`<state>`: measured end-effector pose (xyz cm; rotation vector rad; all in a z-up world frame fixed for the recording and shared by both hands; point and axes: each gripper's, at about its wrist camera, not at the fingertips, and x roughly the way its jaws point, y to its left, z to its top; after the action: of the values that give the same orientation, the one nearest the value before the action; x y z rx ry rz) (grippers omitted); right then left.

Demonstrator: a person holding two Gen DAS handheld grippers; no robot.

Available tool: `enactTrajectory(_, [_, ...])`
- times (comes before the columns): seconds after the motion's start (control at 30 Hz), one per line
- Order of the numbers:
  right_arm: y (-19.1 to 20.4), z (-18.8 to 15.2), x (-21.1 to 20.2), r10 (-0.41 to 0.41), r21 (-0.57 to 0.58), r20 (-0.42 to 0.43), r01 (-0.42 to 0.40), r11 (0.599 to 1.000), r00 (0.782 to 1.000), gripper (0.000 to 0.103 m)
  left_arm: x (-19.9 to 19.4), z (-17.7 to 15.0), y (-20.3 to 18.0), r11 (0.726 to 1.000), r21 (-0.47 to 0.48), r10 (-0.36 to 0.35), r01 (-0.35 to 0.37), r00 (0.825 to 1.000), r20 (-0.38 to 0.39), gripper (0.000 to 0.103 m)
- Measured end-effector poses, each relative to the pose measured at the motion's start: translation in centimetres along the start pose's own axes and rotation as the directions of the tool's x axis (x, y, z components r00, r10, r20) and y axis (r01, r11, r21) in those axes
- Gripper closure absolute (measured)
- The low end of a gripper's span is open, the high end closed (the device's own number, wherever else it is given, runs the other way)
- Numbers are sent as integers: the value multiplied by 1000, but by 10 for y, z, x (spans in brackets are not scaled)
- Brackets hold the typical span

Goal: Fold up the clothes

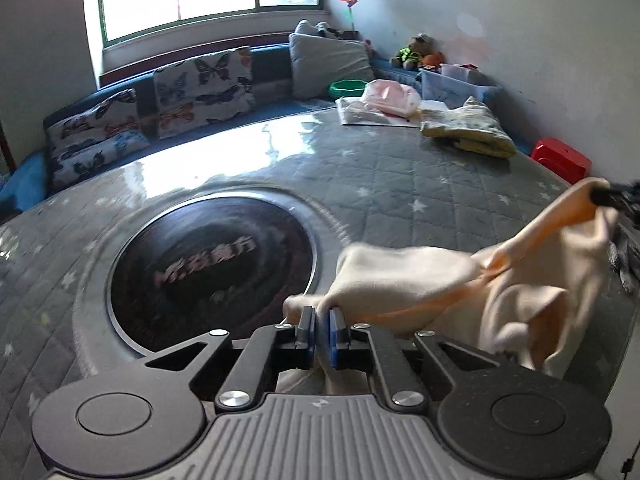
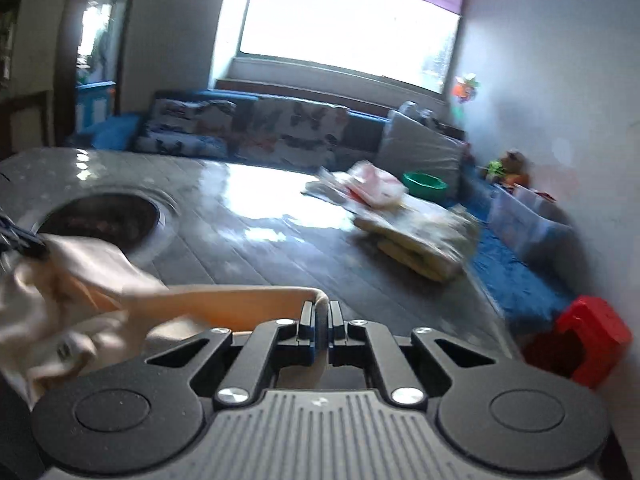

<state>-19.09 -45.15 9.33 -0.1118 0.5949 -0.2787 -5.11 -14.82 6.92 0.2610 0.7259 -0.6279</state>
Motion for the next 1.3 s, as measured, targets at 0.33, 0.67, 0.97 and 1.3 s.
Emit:
enactTrajectory(0.33, [-17, -56, -6, -44, 83, -195, 61, 995, 980, 96, -6, -33, 17, 999, -47, 24, -27, 998, -65, 95])
enactTrajectory(0.67, [-2, -35, -37, 8, 20, -87, -6, 1000, 996, 75, -11, -17, 5, 999, -35, -34, 34, 999, -17, 63])
enactTrajectory(0.97, [37, -27, -36, 178, -75, -102, -186, 980, 979, 70, 15, -5, 9, 997, -60, -49, 47, 998, -36, 75])
enactTrajectory(1.3, [82, -55, -55, 316, -229, -183, -353, 907, 931, 68, 8, -11, 11, 998, -61, -37, 35, 999, -23, 93])
